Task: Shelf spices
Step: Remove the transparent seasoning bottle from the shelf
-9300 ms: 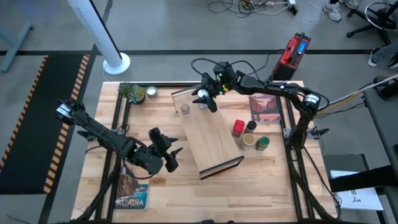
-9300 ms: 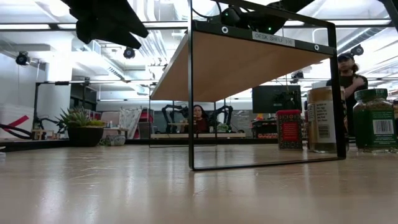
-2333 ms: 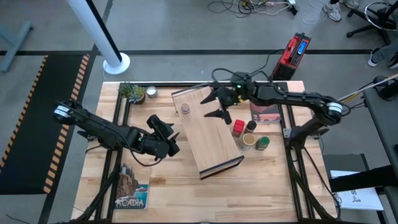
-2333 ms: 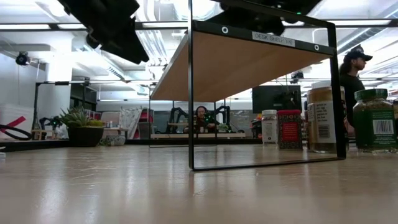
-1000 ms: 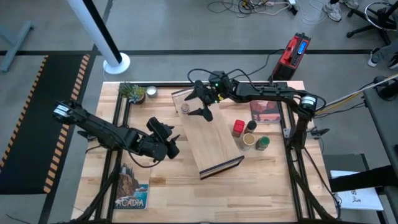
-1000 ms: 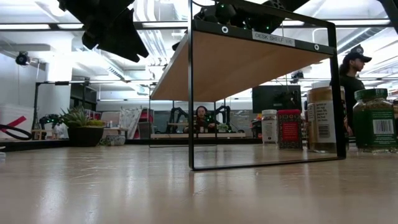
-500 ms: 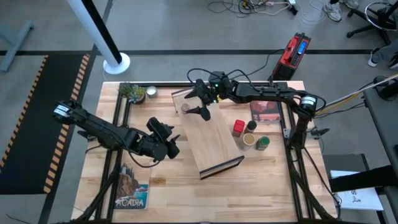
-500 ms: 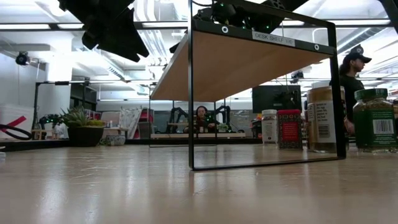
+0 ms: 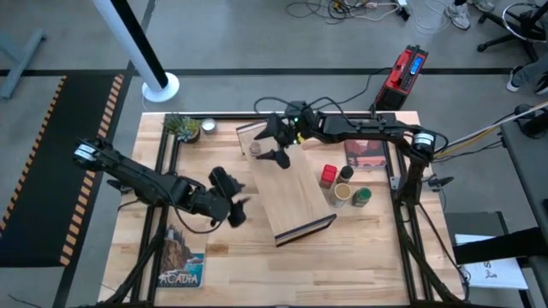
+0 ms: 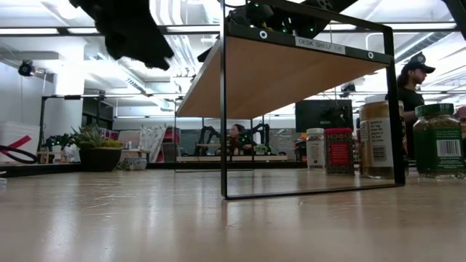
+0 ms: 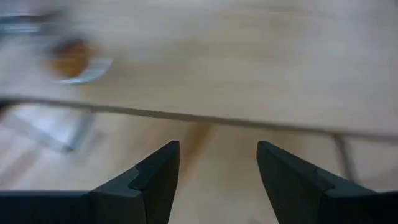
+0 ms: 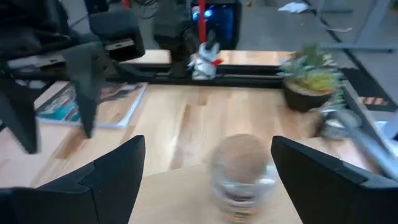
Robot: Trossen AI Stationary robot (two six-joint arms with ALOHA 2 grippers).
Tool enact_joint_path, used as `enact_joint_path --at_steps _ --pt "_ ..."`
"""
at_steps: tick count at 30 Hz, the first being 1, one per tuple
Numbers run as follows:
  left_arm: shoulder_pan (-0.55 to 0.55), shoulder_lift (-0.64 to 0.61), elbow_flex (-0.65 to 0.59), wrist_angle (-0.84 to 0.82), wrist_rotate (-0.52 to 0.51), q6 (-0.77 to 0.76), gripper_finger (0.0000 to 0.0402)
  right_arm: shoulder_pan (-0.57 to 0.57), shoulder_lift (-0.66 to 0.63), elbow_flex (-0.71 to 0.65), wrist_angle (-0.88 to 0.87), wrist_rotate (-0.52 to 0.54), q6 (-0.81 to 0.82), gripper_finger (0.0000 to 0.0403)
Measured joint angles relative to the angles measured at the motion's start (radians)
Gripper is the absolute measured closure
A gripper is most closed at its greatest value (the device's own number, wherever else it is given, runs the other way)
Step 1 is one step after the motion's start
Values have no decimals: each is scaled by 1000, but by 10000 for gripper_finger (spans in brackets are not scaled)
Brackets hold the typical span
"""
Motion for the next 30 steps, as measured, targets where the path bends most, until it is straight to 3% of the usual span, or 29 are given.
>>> enact_joint_path --at_steps 4,9,23,30 --pt "-30 0 0 85 159 141 198 -4 12 0 17 11 -6 78" --pt "-56 0 0 147 262 249 198 -7 55 6 8 15 -13 78" --pt "-58 -20 0 99 258 193 198 -9 148 86 5 12 -1 85" --pt "-58 -21 0 89 256 179 198 -7 149 92 9 14 -7 141"
